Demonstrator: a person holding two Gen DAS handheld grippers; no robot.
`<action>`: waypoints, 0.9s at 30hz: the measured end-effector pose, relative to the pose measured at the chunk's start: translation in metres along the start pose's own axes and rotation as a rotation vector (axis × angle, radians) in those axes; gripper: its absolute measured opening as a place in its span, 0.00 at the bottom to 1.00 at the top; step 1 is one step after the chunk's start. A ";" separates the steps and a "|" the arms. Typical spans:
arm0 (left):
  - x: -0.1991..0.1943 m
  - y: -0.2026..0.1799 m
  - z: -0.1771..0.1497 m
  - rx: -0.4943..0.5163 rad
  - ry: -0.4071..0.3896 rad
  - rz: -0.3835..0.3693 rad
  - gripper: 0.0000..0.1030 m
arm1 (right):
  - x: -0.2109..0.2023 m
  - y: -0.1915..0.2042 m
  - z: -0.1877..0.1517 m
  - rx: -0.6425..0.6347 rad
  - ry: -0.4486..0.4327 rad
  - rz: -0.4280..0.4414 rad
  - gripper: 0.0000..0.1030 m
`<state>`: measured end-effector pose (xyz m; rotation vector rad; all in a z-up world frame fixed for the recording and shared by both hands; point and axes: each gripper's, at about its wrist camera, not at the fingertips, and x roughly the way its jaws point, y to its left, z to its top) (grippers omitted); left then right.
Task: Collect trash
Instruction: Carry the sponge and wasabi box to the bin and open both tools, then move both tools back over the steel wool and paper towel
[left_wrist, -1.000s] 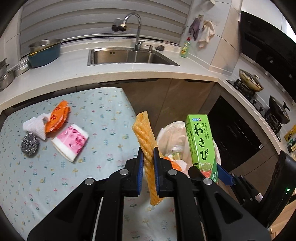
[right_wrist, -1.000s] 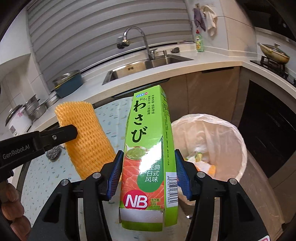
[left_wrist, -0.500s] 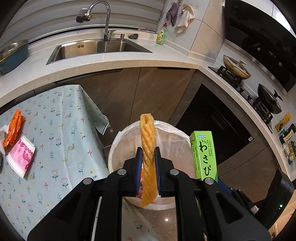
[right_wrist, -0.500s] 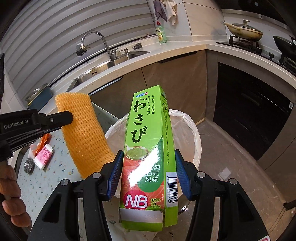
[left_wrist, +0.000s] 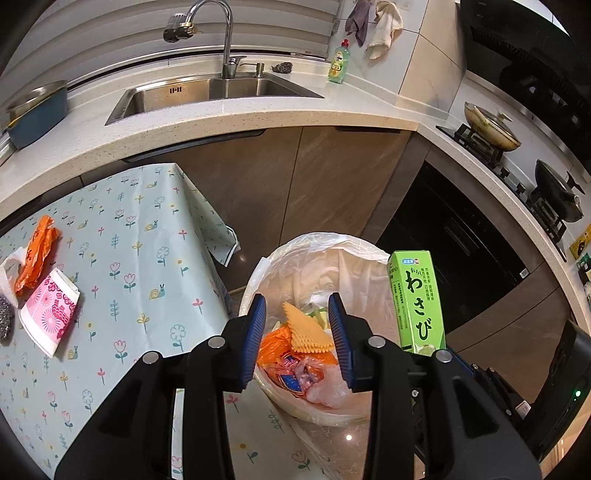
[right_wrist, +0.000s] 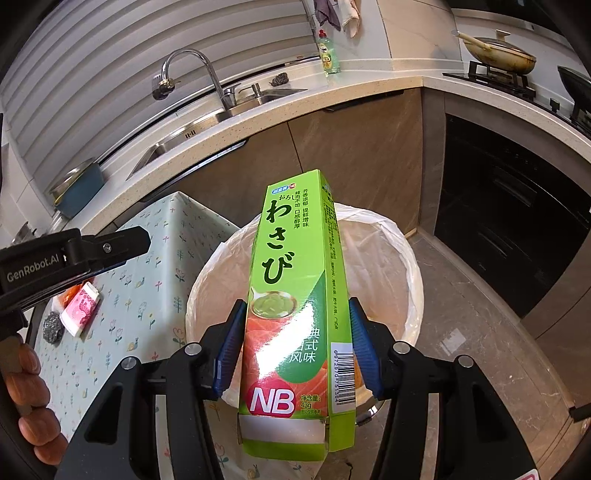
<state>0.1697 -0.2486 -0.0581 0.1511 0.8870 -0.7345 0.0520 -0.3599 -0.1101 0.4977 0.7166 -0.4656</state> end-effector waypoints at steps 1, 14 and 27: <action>0.000 0.002 -0.001 -0.004 0.000 0.003 0.33 | 0.001 0.001 0.000 -0.002 0.002 0.001 0.51; -0.002 0.027 -0.006 -0.043 0.000 0.043 0.38 | 0.020 0.021 0.009 -0.033 0.015 -0.001 0.56; -0.032 0.079 -0.020 -0.140 -0.028 0.121 0.59 | -0.003 0.064 0.011 -0.072 -0.027 0.052 0.64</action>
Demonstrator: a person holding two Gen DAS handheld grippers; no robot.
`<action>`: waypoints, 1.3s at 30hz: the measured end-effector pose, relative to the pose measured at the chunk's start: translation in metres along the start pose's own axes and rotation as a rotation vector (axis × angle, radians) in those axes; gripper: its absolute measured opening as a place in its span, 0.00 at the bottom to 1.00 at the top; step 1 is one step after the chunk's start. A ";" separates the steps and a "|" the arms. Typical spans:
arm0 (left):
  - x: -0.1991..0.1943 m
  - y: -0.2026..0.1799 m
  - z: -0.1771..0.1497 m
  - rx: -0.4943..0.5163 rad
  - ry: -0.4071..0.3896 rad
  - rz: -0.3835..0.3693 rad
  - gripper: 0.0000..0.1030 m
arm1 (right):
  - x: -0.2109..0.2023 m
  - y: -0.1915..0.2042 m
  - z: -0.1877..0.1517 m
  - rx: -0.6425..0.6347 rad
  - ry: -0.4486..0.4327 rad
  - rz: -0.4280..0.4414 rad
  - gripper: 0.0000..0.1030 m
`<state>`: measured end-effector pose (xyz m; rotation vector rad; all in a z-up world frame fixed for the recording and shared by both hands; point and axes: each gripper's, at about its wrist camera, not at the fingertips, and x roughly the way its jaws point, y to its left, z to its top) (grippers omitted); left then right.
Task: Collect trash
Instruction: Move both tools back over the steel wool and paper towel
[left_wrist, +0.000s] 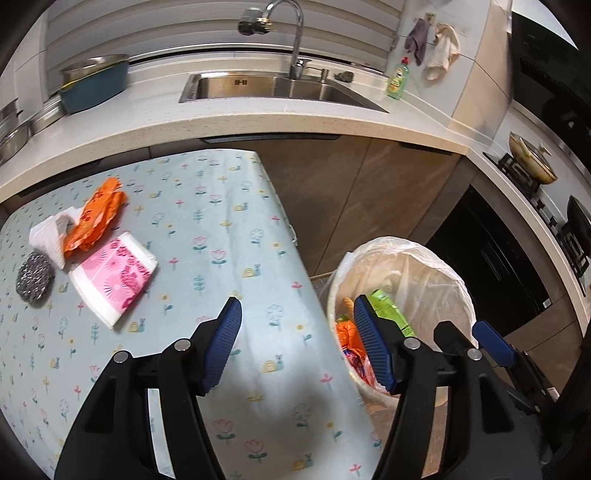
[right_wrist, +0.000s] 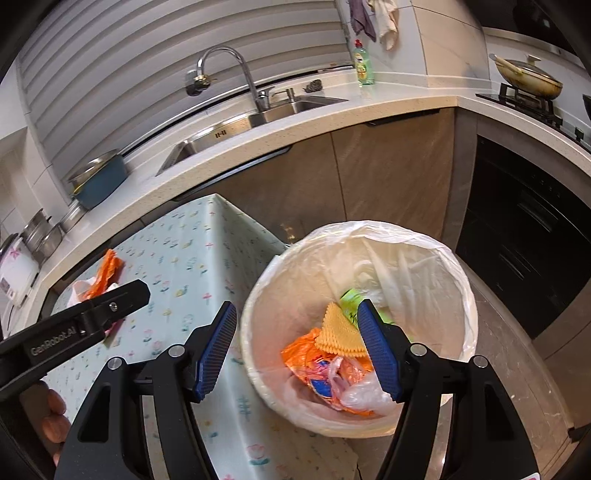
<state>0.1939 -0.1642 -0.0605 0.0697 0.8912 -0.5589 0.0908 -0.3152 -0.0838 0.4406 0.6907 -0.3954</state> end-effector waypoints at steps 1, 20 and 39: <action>-0.003 0.004 0.000 -0.005 -0.003 0.004 0.60 | -0.002 0.006 -0.001 -0.007 -0.001 0.006 0.64; -0.061 0.130 -0.018 -0.182 -0.056 0.118 0.67 | -0.023 0.133 -0.023 -0.162 0.007 0.132 0.64; -0.070 0.256 -0.025 -0.312 -0.055 0.208 0.73 | 0.012 0.255 -0.037 -0.288 0.066 0.224 0.64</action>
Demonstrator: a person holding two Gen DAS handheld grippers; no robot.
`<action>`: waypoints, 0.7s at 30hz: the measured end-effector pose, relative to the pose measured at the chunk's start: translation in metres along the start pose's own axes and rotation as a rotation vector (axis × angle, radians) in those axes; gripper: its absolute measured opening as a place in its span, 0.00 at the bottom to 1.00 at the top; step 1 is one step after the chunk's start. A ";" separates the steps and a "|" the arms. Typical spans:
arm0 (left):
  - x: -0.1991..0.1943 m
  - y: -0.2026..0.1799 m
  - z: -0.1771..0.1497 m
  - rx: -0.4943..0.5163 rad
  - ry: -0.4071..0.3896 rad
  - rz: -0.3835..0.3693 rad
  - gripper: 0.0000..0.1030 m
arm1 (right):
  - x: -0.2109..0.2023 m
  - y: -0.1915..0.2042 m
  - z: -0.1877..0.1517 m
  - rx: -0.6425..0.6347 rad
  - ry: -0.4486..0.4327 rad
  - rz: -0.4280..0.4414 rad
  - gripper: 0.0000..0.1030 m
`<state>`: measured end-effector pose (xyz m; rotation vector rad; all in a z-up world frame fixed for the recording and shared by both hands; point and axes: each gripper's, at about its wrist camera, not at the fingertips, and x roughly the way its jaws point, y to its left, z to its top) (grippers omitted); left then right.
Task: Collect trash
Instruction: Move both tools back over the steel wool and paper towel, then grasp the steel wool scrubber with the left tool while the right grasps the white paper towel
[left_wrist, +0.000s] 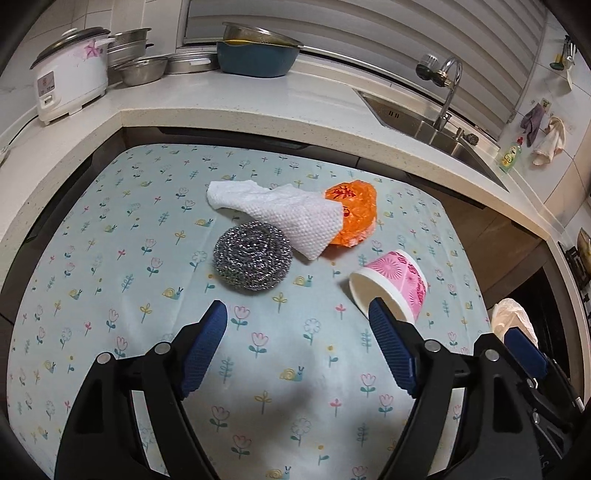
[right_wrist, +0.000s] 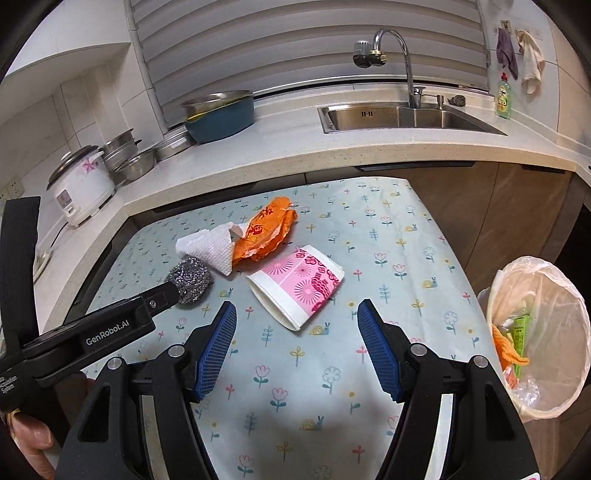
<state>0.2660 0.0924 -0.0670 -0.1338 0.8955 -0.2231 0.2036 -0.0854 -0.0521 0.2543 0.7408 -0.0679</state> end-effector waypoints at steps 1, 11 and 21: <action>0.003 0.004 0.002 -0.005 0.004 0.000 0.73 | 0.005 0.004 0.002 -0.006 0.002 0.003 0.64; 0.040 0.030 0.022 -0.024 0.035 0.022 0.73 | 0.056 0.037 0.025 -0.041 0.022 0.032 0.64; 0.087 0.045 0.034 -0.044 0.087 0.016 0.73 | 0.104 0.054 0.050 -0.049 0.038 0.068 0.64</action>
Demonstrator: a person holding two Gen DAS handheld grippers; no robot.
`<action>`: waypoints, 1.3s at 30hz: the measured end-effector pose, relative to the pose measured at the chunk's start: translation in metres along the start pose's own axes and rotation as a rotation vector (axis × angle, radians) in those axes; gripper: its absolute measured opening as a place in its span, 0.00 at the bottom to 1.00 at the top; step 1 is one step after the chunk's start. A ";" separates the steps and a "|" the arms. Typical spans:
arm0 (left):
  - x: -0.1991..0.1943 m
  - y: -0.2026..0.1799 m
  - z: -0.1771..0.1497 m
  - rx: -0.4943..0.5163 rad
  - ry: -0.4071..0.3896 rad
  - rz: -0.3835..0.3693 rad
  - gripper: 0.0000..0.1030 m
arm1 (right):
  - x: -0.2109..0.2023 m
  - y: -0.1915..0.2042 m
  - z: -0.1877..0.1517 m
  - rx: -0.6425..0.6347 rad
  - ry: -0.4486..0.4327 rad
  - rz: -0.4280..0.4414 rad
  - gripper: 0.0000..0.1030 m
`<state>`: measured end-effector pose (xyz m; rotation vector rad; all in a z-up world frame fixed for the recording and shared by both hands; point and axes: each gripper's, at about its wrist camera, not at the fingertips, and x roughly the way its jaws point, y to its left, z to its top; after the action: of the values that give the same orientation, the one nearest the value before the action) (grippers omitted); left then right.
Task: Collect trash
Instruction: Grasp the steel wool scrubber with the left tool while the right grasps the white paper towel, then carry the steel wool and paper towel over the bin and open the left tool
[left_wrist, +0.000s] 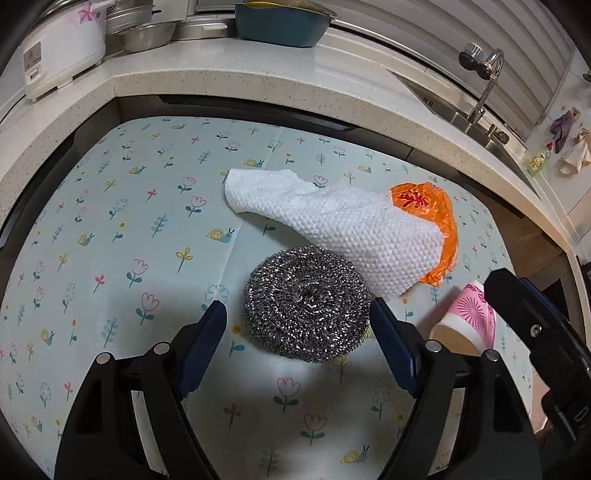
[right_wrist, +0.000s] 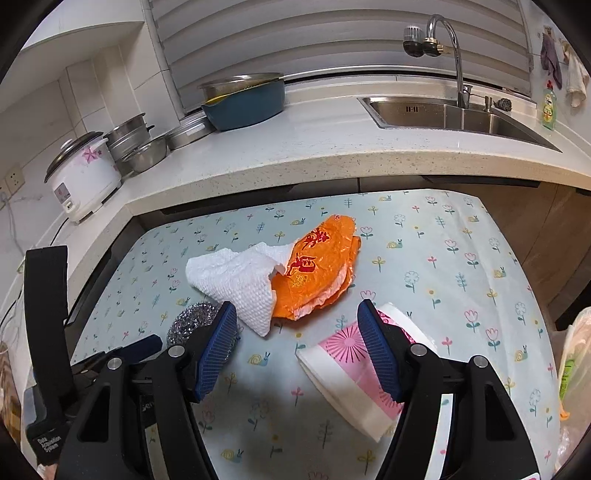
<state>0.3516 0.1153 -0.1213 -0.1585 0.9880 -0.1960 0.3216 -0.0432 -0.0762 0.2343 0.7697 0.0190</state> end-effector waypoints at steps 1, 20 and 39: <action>0.003 0.000 0.001 0.000 0.003 -0.003 0.73 | 0.005 0.001 0.002 -0.002 0.003 0.002 0.64; 0.008 0.002 0.003 0.032 -0.005 -0.065 0.61 | 0.060 0.027 0.009 -0.039 0.098 0.107 0.05; -0.088 -0.060 -0.019 0.104 -0.094 -0.116 0.60 | -0.102 -0.008 0.039 0.019 -0.160 0.091 0.04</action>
<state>0.2831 0.0768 -0.0471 -0.1286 0.8737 -0.3426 0.2748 -0.0696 0.0187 0.2852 0.6001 0.0787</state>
